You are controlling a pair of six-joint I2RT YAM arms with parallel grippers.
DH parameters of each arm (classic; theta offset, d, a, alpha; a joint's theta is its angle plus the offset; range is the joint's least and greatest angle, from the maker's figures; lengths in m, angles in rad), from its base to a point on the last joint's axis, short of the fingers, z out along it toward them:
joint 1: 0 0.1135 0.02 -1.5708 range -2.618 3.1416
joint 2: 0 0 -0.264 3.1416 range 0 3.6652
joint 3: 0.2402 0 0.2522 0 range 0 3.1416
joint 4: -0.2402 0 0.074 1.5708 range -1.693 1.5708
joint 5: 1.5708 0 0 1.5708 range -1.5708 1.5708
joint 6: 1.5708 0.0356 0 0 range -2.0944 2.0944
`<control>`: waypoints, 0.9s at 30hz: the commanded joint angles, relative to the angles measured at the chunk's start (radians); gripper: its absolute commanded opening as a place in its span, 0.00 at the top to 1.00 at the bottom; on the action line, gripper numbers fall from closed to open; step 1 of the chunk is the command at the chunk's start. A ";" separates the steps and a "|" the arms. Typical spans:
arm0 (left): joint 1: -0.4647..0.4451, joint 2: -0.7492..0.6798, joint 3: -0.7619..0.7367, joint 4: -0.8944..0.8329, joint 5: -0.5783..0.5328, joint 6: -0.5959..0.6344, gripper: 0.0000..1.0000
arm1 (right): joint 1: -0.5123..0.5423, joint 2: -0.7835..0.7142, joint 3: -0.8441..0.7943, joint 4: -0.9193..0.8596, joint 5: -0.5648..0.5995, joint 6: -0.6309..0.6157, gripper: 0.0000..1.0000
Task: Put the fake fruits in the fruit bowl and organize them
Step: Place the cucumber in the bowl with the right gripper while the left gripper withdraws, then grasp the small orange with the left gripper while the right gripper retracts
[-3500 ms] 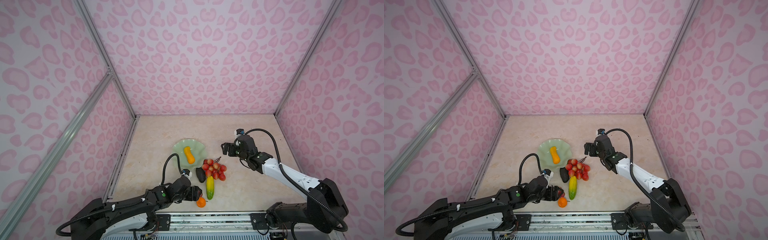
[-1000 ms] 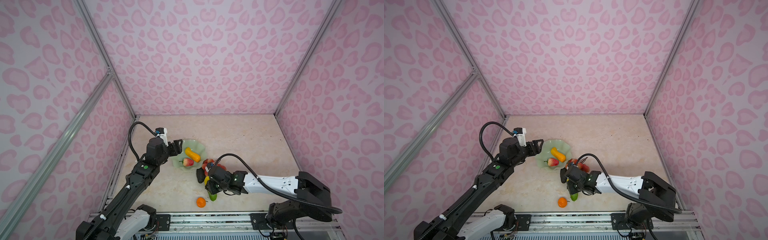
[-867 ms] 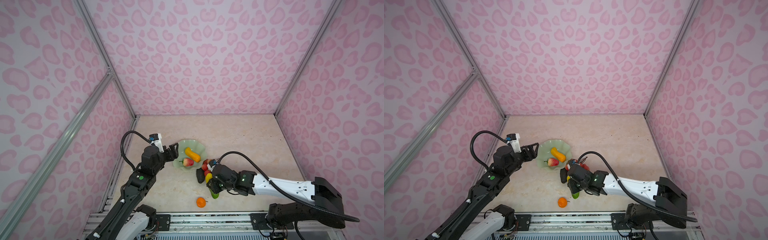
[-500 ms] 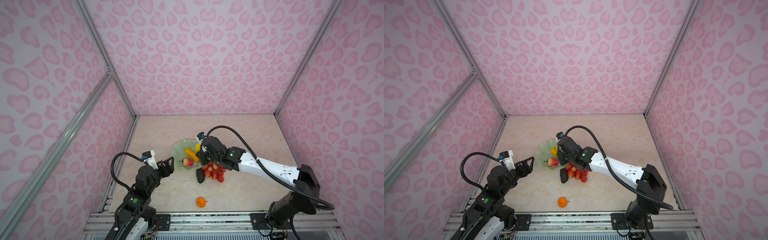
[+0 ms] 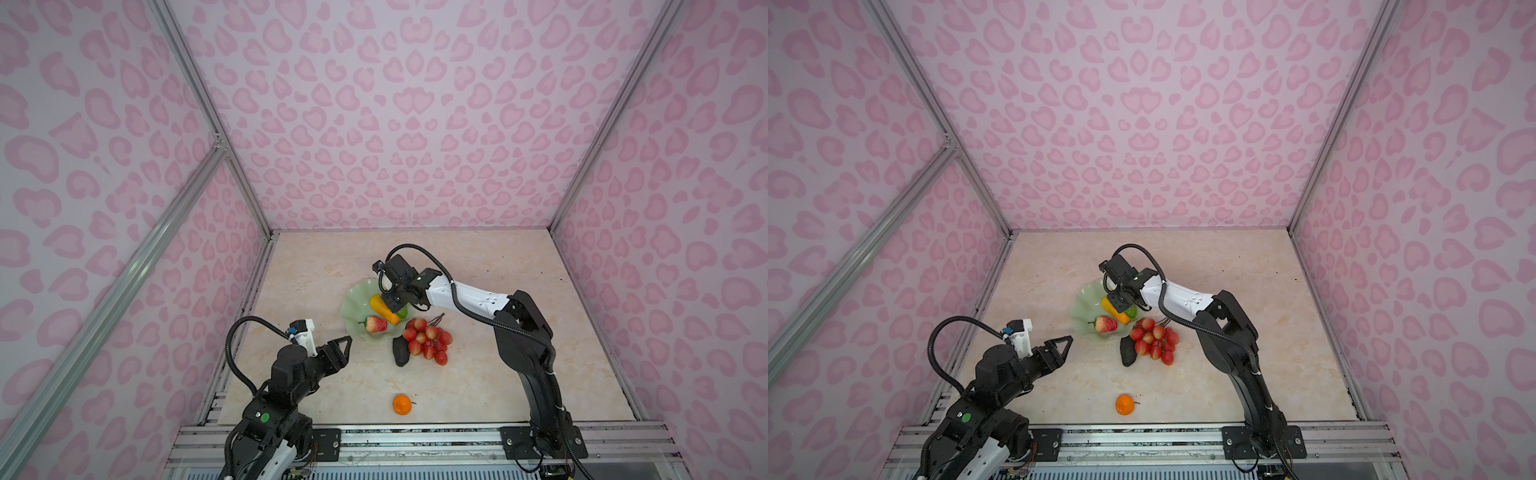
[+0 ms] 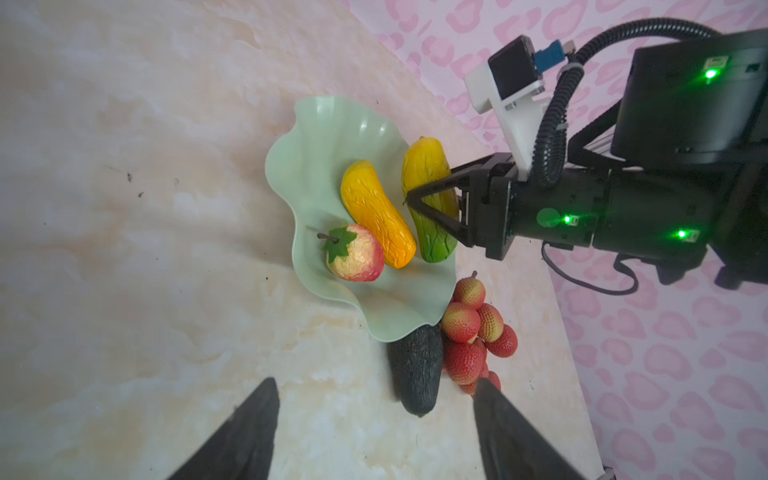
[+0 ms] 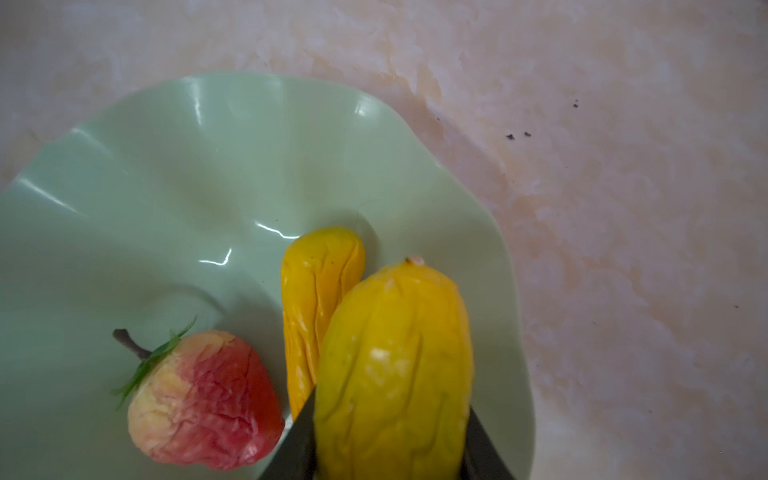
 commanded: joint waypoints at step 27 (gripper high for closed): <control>-0.891 0.798 0.124 0.352 -0.308 -0.143 0.22 | -0.181 -0.764 -0.723 0.356 0.041 0.287 0.04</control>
